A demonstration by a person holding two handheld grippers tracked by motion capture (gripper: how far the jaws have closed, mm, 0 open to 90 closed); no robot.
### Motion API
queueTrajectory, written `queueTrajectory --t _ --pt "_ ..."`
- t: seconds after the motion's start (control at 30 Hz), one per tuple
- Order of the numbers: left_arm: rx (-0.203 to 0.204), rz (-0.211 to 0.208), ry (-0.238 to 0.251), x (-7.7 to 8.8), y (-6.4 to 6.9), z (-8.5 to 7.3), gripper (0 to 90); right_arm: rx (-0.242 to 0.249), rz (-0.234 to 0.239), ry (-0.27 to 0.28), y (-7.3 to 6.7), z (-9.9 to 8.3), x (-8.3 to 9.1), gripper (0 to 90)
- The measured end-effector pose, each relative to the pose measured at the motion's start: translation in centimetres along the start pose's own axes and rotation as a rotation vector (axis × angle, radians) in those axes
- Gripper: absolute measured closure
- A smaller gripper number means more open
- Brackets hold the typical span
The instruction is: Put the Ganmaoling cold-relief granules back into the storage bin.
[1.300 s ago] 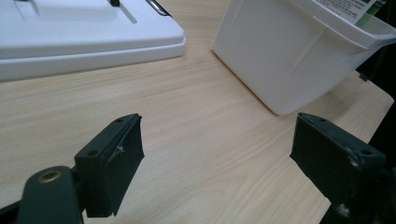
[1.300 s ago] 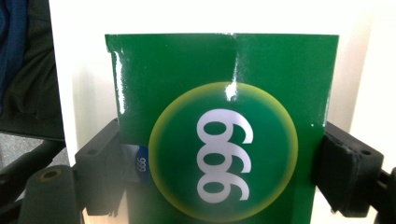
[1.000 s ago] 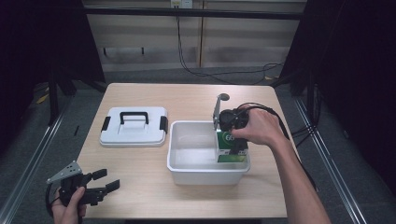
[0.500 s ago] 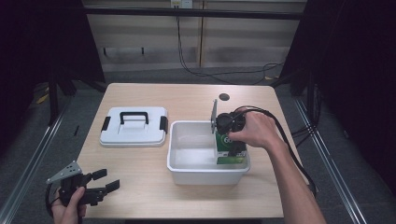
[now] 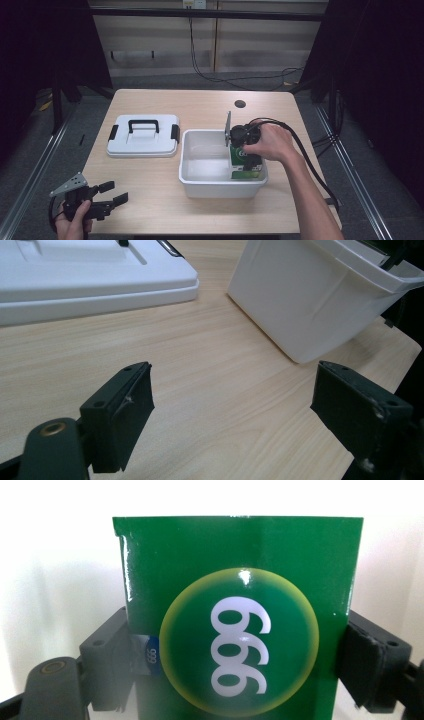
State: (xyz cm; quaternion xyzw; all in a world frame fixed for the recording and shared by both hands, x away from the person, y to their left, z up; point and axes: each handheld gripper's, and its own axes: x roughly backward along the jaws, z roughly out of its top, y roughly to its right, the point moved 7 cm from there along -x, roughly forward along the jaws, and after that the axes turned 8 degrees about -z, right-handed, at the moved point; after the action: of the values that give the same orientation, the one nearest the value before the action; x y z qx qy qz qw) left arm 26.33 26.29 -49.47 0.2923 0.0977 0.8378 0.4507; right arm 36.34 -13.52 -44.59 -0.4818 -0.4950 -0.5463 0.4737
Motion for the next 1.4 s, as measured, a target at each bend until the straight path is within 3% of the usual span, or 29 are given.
queueTrajectory --t 0.63,1.03,1.2,1.4 --pt "0.000 0.000 0.001 0.0 0.0 0.0 16.5 0.001 0.026 -0.020 -0.4 0.0 -2.7 15.4" --pt "-0.003 0.003 0.000 0.0 -0.1 0.0 16.5 0.001 0.008 -0.027 -0.4 0.0 -3.7 15.2" --pt "-0.001 0.003 0.000 0.0 -0.1 0.0 16.5 -0.006 0.012 -0.063 -0.5 0.0 -4.0 15.0" --pt "0.000 0.003 -0.002 -0.1 -0.1 0.0 16.5 -0.005 0.006 -0.068 -0.5 0.0 -4.3 14.9"
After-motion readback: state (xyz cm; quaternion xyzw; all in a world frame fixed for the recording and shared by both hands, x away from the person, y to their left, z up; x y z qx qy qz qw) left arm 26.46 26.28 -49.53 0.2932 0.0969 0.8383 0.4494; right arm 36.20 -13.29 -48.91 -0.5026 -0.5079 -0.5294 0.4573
